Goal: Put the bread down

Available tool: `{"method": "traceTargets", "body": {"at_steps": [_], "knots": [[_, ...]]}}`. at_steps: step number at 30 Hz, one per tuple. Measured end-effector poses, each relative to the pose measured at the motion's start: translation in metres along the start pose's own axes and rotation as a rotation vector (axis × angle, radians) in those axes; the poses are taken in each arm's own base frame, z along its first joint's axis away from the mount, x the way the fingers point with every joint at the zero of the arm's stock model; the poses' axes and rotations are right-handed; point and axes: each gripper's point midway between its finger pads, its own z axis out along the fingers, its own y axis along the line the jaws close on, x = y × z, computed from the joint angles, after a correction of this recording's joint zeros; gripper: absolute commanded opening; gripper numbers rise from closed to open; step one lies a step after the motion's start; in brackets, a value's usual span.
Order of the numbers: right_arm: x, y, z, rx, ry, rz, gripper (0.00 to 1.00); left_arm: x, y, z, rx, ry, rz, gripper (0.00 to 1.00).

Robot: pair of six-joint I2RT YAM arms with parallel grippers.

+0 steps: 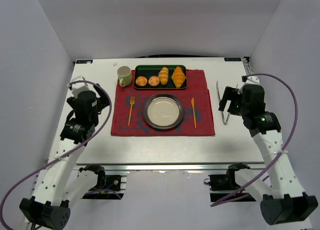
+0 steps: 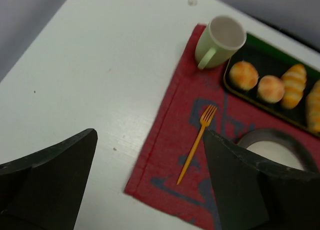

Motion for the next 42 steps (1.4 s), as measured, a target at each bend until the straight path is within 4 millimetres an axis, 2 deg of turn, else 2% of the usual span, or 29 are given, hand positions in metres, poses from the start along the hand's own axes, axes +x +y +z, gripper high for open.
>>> {"method": "traceTargets", "body": {"at_steps": [2, 4, 7, 10, 14, 17, 19, 21, 22, 23, 24, 26, 29, 35, 42], "knots": [[0.002, 0.002, 0.005, 0.000, 0.048, -0.010, 0.89, 0.019, 0.002, 0.007, -0.011, 0.052, 0.032, 0.98], [0.005, 0.004, 0.010, 0.001, 0.106, -0.023, 0.89, 0.028, 0.005, 0.008, -0.018, 0.077, 0.049, 0.98], [0.010, 0.015, 0.017, -0.042, 0.195, -0.040, 0.89, 0.027, 0.005, 0.007, -0.033, 0.107, 0.082, 0.98], [0.016, 0.026, 0.020, -0.102, 0.235, -0.033, 0.89, 0.014, -0.005, 0.013, -0.036, 0.125, 0.108, 0.98], [0.009, 0.033, 0.020, -0.141, 0.186, -0.026, 0.89, 0.013, -0.009, 0.012, -0.023, 0.151, 0.135, 0.98], [0.010, 0.029, 0.028, -0.124, 0.135, -0.026, 0.85, 0.020, -0.011, 0.011, 0.000, 0.185, 0.153, 0.98], [0.017, 0.022, 0.038, -0.095, 0.132, -0.029, 0.89, 0.026, -0.014, 0.012, 0.014, 0.209, 0.162, 0.98], [0.026, 0.017, 0.050, -0.069, 0.160, -0.036, 0.89, 0.031, -0.018, 0.014, 0.034, 0.228, 0.164, 0.98], [0.030, 0.015, 0.058, -0.057, 0.178, -0.044, 0.76, 0.032, -0.020, 0.014, 0.045, 0.232, 0.162, 0.98], [0.032, 0.013, 0.065, -0.044, 0.187, -0.058, 0.55, 0.033, -0.022, 0.014, 0.054, 0.234, 0.160, 0.98], [0.034, 0.010, 0.074, -0.026, 0.198, -0.070, 0.45, 0.032, -0.024, 0.014, 0.063, 0.231, 0.156, 0.98], [0.041, 0.004, 0.088, 0.007, 0.229, -0.071, 0.75, 0.032, -0.027, 0.014, 0.079, 0.229, 0.154, 0.98], [0.052, -0.007, 0.106, 0.054, 0.277, -0.083, 0.88, 0.030, -0.029, 0.014, 0.093, 0.222, 0.159, 0.98], [0.068, -0.026, 0.133, 0.106, 0.330, -0.086, 0.89, 0.030, -0.028, 0.014, 0.098, 0.223, 0.185, 0.98], [0.068, -0.061, 0.157, 0.145, 0.321, -0.013, 0.89, 0.031, -0.029, 0.014, 0.104, 0.226, 0.194, 0.98]]}}
